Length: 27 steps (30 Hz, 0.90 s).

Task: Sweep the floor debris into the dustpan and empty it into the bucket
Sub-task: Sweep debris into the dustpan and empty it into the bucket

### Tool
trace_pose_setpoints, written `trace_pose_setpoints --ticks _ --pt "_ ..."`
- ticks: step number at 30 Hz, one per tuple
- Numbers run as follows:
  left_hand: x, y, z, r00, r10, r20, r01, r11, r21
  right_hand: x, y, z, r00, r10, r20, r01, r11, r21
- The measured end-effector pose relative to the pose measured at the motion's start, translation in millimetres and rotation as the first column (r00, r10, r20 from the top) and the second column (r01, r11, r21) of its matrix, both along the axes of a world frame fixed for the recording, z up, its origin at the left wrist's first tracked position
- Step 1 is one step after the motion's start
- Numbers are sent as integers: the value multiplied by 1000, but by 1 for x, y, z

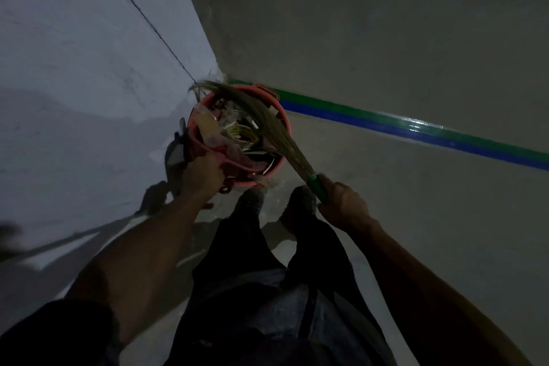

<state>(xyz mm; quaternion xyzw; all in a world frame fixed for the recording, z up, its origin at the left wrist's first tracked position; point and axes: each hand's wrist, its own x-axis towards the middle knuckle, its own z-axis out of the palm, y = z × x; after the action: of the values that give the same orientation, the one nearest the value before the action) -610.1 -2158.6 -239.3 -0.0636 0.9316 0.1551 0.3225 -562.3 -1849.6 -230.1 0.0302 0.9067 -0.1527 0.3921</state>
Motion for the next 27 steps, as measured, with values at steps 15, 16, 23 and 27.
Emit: trace_pose_setpoints --ticks 15,16,23,27 --pt "-3 -10 18 998 -58 30 62 989 -131 50 -25 -9 988 -150 -41 149 988 -30" --pt "2 -10 20 999 -39 11 40 990 -134 54 -23 -10 986 -156 -52 154 987 -44" --pt "36 -17 32 999 7 -48 -18 971 -238 85 -18 -7 982 -178 -64 167 975 -146" --pt "36 -18 30 995 -70 -74 48 961 -272 93 -30 -10 989 -142 -31 133 970 -202"
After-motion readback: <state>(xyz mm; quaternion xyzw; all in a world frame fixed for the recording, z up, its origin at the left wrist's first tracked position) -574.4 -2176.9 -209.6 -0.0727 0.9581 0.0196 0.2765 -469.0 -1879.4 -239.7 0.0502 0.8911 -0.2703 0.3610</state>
